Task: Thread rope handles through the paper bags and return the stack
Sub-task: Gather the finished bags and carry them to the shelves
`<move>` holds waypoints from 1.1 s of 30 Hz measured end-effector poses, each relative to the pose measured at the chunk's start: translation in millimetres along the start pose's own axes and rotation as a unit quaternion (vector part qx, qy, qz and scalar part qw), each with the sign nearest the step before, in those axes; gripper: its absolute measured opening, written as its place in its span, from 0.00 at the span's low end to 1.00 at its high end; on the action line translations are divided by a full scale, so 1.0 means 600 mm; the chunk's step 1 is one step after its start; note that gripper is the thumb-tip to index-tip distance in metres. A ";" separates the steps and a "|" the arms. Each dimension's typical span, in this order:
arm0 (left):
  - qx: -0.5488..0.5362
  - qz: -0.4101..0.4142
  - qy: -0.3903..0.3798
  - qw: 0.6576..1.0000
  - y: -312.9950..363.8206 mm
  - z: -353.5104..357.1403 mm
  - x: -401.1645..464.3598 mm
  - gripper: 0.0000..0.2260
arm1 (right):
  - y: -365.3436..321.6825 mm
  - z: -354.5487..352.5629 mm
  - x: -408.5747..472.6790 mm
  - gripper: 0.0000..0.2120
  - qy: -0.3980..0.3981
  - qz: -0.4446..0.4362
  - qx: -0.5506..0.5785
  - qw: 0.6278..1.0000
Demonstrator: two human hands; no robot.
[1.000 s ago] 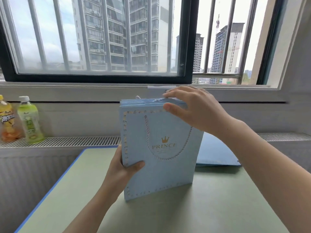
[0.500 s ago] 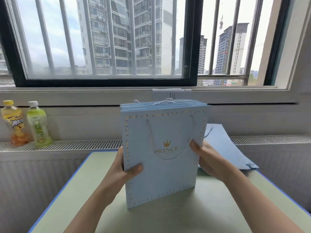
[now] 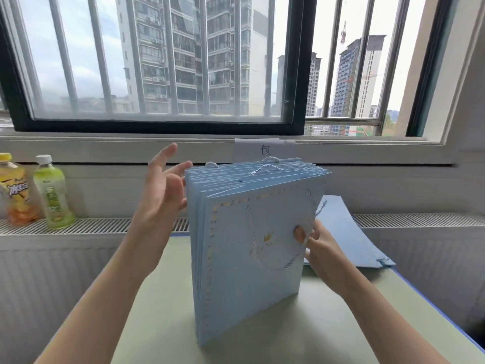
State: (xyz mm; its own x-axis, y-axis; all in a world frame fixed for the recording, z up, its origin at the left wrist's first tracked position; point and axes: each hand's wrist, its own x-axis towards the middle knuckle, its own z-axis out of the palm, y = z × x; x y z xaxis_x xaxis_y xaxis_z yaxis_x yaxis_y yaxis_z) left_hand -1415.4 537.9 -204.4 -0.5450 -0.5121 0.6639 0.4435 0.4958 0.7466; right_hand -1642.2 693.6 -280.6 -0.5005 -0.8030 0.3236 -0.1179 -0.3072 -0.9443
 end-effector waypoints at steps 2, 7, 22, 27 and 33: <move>0.085 0.030 -0.017 0.996 0.036 0.008 0.017 0.38 | 0.004 0.004 -0.002 0.43 -0.005 -0.006 0.019 1.000; 0.267 -0.028 -0.185 0.946 0.093 0.025 0.060 0.25 | 0.004 0.010 -0.012 0.26 -0.026 -0.013 0.089 0.996; 0.506 -0.061 -0.312 0.802 0.162 0.080 0.114 0.11 | -0.005 0.012 -0.025 0.40 -0.027 -0.021 0.031 0.999; 0.543 -0.092 -0.343 0.760 0.152 0.096 0.136 0.15 | -0.008 0.016 -0.027 0.38 -0.053 -0.024 0.027 0.998; 0.542 -0.101 -0.326 0.768 0.145 0.092 0.138 0.10 | -0.014 0.015 -0.027 0.39 -0.063 -0.016 0.000 0.998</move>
State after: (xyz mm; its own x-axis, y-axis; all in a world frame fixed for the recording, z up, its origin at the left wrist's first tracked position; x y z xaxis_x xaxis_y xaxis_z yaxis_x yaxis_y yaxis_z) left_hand -1461.4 577.6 -86.9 -0.9222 -0.3702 0.1118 -0.3568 0.9261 0.1229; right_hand -1625.4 704.5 -277.6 -0.3843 -0.8506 0.3589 -0.1314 -0.3344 -0.9332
